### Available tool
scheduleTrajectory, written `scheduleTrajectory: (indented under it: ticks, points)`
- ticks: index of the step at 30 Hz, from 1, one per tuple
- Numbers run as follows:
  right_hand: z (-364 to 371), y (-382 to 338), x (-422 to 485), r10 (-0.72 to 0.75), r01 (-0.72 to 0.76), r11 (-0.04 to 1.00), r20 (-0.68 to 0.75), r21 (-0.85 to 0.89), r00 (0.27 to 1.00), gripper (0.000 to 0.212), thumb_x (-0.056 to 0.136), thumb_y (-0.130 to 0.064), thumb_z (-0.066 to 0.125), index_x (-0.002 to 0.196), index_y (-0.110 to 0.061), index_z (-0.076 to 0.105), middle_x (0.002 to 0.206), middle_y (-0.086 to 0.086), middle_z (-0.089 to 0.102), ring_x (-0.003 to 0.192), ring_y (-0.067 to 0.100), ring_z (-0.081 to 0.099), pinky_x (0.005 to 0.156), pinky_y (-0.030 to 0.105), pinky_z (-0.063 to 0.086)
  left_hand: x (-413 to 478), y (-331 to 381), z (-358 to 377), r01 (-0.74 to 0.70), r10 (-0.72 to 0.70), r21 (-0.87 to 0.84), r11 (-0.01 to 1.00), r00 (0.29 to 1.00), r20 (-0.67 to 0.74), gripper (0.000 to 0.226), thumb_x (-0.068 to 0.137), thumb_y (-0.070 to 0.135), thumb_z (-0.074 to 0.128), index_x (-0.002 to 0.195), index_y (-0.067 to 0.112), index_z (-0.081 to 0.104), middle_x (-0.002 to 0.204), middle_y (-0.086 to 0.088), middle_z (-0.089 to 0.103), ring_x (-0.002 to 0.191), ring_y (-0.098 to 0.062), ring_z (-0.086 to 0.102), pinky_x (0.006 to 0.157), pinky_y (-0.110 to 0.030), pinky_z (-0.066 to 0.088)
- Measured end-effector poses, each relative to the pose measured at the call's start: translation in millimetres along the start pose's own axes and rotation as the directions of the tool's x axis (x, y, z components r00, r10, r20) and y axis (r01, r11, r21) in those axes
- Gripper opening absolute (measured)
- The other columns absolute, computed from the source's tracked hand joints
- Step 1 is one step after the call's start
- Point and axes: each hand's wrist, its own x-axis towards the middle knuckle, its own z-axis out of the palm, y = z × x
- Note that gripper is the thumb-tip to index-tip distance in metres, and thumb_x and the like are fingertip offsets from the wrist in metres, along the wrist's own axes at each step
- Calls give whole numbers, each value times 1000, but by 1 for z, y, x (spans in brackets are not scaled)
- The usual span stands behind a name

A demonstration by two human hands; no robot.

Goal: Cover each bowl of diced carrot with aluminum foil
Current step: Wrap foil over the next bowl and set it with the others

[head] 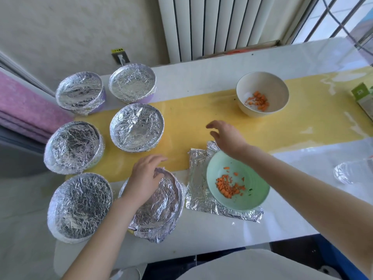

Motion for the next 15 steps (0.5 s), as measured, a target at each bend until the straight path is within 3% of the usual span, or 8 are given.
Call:
scheduleTrajectory:
  ticks: [4,7,11,15]
  points:
    - [38,-60,-33,-188,187,982,52,32,981,30,99,-15,42,127,-12,51,129,7,52,112,23,54,96,36,45,-16,-31,-10,114,-115,-15,993,988,-103,40,91,10,56,131,14,50,133,-1,50,124,-19,43,107,-36,33]
    - [70,-90,-54,-206,217,976,187,-37,960,37,100,-21,38,135,-9,41,134,8,46,120,25,47,98,35,40,-29,-52,-16,248,-253,-104,963,967,-33,37,96,16,48,133,14,48,131,-4,52,118,-22,48,98,-34,40]
    - [103,-99,-65,-128,155,986,309,-65,942,44,102,-18,32,142,-3,27,141,13,39,124,32,44,101,39,35,-38,-63,-12,272,-266,-158,949,962,59,36,100,17,39,135,15,47,115,-6,62,90,-16,55,73,-22,39]
    - [117,-95,-68,-60,49,997,204,57,977,37,102,-18,31,138,-9,38,132,12,51,107,33,57,88,42,46,-45,-61,-3,327,-345,-244,913,938,-31,35,101,13,33,131,7,51,118,-9,61,101,-22,57,83,-24,42]
